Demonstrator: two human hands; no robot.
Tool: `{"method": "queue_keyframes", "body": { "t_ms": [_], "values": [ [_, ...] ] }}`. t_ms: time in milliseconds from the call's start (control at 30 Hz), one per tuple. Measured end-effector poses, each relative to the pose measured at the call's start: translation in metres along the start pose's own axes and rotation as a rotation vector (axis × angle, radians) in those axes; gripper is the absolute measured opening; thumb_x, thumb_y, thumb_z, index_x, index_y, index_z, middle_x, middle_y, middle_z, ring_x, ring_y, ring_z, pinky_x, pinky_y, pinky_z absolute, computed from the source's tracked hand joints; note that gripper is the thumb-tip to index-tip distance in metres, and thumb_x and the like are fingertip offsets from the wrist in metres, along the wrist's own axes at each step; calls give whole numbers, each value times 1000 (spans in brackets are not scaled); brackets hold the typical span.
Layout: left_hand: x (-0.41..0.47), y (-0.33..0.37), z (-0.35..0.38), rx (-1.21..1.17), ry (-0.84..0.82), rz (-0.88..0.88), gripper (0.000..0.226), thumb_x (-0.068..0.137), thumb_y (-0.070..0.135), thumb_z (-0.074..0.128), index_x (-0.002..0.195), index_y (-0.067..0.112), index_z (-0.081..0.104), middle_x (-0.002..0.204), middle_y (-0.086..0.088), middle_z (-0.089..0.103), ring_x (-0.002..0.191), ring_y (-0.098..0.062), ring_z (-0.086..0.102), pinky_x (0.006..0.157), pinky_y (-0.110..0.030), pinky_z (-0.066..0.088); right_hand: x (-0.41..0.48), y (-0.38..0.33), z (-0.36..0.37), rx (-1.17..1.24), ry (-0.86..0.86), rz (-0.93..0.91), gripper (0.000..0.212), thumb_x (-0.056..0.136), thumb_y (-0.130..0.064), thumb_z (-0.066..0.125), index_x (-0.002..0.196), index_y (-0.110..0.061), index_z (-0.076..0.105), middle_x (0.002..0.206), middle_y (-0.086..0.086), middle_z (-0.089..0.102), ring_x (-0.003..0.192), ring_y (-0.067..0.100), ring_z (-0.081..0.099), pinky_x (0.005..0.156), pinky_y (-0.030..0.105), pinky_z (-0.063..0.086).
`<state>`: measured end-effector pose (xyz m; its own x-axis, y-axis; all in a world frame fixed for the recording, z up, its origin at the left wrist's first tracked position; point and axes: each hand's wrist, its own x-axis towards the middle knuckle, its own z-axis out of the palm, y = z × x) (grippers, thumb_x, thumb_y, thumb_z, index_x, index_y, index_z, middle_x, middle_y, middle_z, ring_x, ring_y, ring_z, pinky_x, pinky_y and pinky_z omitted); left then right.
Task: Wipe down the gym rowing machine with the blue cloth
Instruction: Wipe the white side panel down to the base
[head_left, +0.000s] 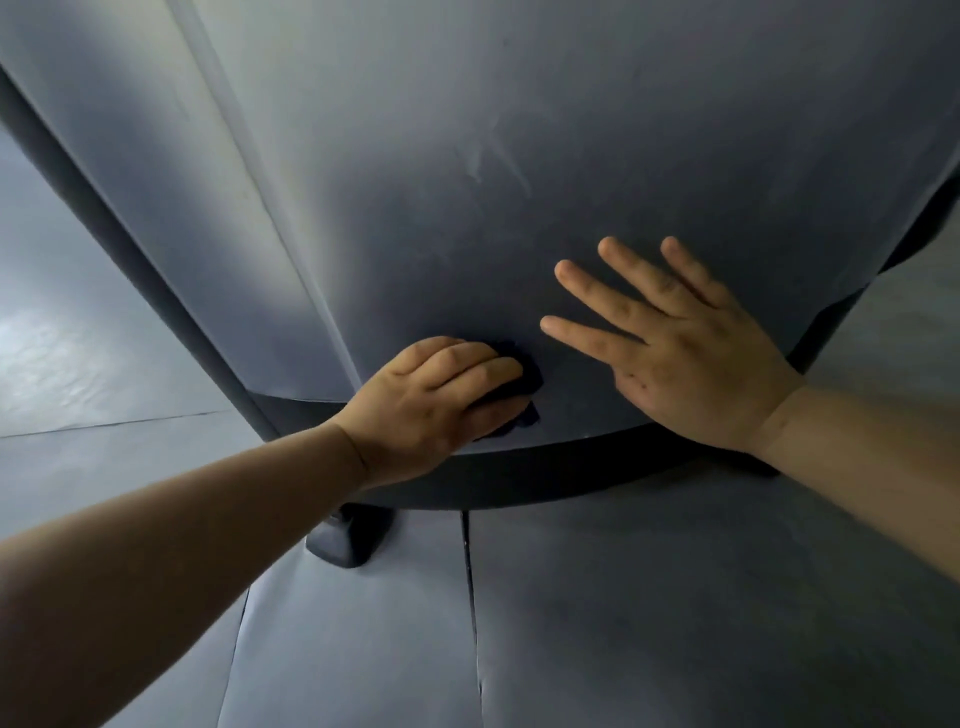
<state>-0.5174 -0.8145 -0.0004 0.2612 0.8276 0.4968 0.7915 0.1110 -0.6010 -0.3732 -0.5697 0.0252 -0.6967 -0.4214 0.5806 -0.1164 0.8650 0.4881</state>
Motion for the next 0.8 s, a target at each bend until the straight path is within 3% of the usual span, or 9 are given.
{"method": "queue_keyframes", "body": {
  "t_ms": [100,200,267,400,467,667,733,800],
  "values": [
    [-23,21,26,7,-116,117,31,92,15,60,118,28,69,125,0,66,118,-24,49,106,-36,34,-13,4,6,-32,-8,25,76,85,-4,62,151,-29,36,161,1,24,149,30,19,120,54,9],
    [-36,42,44,17,-287,236,31,86,15,60,109,32,71,125,7,66,119,-20,48,106,-34,32,-20,6,9,-44,-2,20,75,86,-2,61,151,-30,36,161,0,24,149,29,19,120,54,9],
    [-30,44,42,11,-256,236,28,86,16,62,107,33,71,124,6,66,117,-20,49,104,-35,33,-20,7,11,-41,5,18,75,87,0,59,152,-30,36,161,0,24,149,29,19,120,54,9],
    [21,22,14,-15,24,-4,23,98,20,57,110,30,74,119,0,70,112,-23,53,95,-37,38,-22,7,12,-10,4,10,72,88,0,56,152,-28,36,160,1,23,149,30,18,121,53,7],
    [32,21,13,7,62,-44,22,100,22,55,109,30,74,119,0,70,113,-22,54,97,-36,39,-24,10,11,2,-14,2,71,88,-2,59,151,-28,37,160,2,23,149,30,18,120,54,8],
    [-7,58,49,12,-254,145,36,97,15,40,108,32,69,128,6,64,121,-20,48,107,-35,31,-37,14,10,-34,-20,35,76,86,-8,68,152,-29,35,161,0,23,149,28,20,119,57,12],
    [-7,61,50,10,-284,169,46,99,12,29,103,33,70,127,7,64,120,-20,48,105,-36,32,-42,17,9,-26,-37,43,79,85,-8,70,151,-29,34,161,-1,23,149,28,20,118,58,13],
    [1,58,44,1,-237,150,43,99,13,33,103,33,71,125,6,66,118,-20,48,100,-37,34,-45,18,10,-18,-43,47,79,85,-7,70,151,-29,34,161,0,23,149,28,20,118,58,14]
  ]
}}
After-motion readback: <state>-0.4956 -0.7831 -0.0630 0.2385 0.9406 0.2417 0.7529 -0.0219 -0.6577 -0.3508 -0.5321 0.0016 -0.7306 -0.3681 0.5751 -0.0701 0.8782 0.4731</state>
